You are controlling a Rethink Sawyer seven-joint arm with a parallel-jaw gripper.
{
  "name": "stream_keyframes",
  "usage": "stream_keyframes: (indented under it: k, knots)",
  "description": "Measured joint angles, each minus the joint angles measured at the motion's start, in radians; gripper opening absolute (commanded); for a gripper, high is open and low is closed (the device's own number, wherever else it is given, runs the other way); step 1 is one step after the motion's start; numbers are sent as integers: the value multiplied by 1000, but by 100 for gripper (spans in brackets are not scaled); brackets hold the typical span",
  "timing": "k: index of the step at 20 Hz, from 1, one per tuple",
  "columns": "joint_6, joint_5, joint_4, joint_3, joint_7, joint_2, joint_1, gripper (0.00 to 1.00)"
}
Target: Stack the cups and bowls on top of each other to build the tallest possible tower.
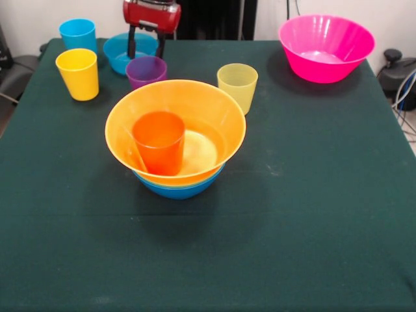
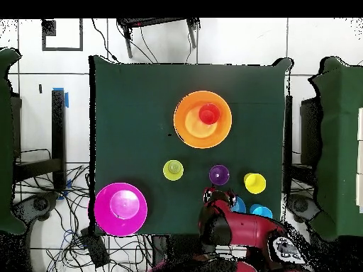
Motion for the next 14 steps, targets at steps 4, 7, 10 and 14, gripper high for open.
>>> stream_keyframes:
  k: [4,7,10,14]
  knots:
    - [0,0,11,0,0,-29,0,100]
    - [0,0,13,0,0,-38,0,100]
    - [0,0,13,0,0,-38,0,100]
    - [0,0,13,0,0,-27,0,100]
